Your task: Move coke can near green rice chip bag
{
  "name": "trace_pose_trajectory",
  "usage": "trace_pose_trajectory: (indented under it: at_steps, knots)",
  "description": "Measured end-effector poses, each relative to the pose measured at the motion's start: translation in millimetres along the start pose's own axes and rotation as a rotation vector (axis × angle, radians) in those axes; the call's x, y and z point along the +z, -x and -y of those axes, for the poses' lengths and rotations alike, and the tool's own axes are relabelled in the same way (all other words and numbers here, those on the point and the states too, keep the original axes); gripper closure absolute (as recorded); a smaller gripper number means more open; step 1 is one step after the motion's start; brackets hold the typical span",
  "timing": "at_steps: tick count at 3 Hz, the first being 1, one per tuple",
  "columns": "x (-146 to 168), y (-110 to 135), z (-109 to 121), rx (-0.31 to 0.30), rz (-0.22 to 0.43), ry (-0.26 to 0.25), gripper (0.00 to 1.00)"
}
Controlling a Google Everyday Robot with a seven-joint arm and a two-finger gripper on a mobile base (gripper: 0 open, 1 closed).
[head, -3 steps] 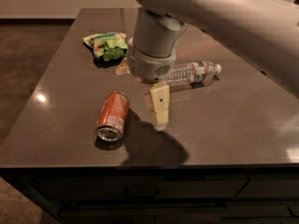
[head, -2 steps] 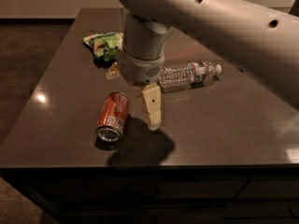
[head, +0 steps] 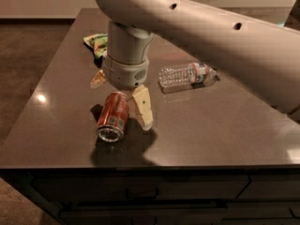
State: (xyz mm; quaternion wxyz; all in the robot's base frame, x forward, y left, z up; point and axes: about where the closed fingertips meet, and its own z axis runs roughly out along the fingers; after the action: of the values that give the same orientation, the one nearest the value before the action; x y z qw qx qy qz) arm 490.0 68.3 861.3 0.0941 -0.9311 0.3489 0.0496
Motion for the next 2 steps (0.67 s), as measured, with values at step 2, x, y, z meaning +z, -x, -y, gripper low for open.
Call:
trace_pose_trajectory:
  at_steps: [2]
  knots:
    - [12.2,4.7,10.2,-0.096,-0.037,0.055,0.21]
